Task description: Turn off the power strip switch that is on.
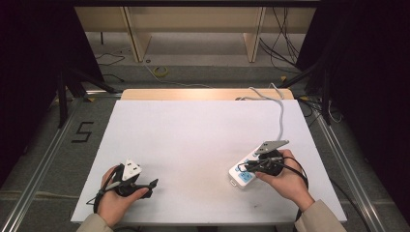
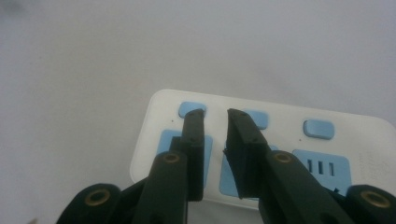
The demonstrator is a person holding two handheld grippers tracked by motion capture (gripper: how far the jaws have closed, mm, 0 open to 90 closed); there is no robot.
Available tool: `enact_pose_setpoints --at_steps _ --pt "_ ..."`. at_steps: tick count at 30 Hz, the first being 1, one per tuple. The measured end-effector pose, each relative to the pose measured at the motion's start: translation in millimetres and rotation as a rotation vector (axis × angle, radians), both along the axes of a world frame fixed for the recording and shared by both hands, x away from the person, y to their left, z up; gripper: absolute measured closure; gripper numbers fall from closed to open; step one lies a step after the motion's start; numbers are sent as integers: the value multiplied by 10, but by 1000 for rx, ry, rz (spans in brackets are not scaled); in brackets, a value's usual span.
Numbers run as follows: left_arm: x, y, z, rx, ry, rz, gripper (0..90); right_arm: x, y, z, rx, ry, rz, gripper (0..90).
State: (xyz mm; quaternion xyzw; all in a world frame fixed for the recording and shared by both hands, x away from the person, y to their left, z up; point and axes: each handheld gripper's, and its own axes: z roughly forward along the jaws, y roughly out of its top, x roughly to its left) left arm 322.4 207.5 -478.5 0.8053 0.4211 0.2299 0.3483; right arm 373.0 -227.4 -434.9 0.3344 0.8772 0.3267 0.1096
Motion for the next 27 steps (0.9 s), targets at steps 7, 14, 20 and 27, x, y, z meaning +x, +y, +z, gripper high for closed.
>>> enact_pose_setpoints --at_steps 7,14,20,27 --pt "-1 4 -3 -1 -2 2 161 -44 -52 -16 17 -20 5 749" --pt "-5 9 -3 -4 -4 6 161 -89 -131 -36 43 -37 5 703" --pt "-7 8 -3 -1 -2 4 161 -129 -219 -65 70 -60 0 651" --pt "-7 8 -5 -3 -4 6 161 -167 -288 -86 100 -76 -15 607"
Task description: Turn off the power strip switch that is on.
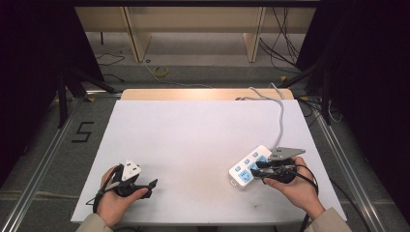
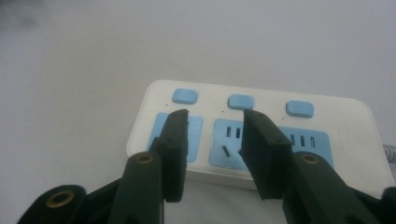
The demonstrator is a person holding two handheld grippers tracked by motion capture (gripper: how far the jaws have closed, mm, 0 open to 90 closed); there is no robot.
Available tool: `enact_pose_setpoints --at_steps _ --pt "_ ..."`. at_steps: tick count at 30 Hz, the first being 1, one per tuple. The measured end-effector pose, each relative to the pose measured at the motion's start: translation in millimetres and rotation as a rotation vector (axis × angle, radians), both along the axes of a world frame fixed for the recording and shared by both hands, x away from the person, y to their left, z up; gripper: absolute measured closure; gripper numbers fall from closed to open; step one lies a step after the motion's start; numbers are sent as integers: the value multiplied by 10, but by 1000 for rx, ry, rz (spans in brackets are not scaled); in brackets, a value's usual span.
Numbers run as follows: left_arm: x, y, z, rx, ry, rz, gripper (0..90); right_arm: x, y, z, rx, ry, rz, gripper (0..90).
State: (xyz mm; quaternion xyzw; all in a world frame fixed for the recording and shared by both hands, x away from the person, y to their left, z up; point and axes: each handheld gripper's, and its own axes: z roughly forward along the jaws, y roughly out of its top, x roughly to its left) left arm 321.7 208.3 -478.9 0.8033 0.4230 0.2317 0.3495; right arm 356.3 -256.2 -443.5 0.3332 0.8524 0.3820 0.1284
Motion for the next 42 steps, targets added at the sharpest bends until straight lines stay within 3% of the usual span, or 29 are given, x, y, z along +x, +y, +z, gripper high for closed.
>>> enact_pose_setpoints --at_steps 14,42 --pt "-2 -3 0 1 2 -1 161 -47 -58 -71 33 -31 -6 509" --pt "3 -1 -8 1 5 0 160 -115 -138 -155 74 -70 -9 452"
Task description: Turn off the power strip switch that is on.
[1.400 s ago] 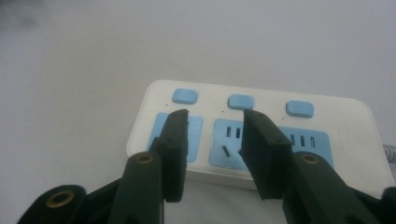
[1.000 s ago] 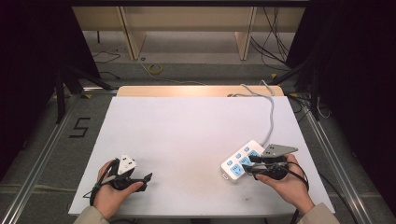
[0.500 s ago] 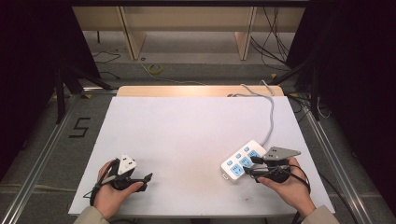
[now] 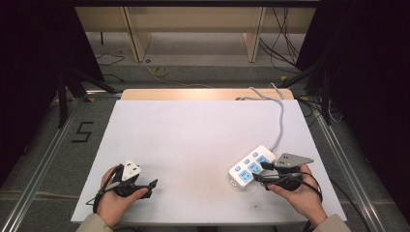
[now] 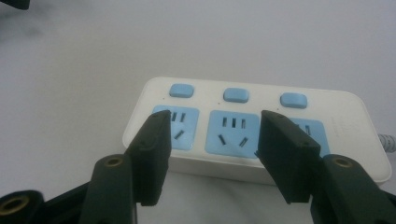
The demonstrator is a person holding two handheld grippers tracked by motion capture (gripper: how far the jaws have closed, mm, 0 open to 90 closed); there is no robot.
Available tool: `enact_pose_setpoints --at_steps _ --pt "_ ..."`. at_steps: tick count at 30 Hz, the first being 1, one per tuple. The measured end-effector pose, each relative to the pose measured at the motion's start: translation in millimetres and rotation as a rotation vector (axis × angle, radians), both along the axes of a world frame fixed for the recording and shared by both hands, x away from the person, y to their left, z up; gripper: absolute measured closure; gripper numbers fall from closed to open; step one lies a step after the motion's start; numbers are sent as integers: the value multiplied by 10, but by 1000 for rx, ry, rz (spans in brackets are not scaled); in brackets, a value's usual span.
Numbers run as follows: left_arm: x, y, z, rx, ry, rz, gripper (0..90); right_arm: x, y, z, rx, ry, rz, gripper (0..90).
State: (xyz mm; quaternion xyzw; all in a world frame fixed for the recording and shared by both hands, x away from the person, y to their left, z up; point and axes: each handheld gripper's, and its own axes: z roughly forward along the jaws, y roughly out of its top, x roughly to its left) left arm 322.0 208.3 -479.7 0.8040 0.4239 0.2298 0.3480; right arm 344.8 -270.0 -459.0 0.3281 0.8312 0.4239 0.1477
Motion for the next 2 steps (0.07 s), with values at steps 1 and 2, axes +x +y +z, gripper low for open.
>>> enact_pose_setpoints --at_steps 1,2 --pt "2 0 -1 1 -1 -1 160 0 -2 -1 2 0 -1 451" --pt "4 0 -1 2 0 -1 161 -1 -4 -1 4 1 -3 451"
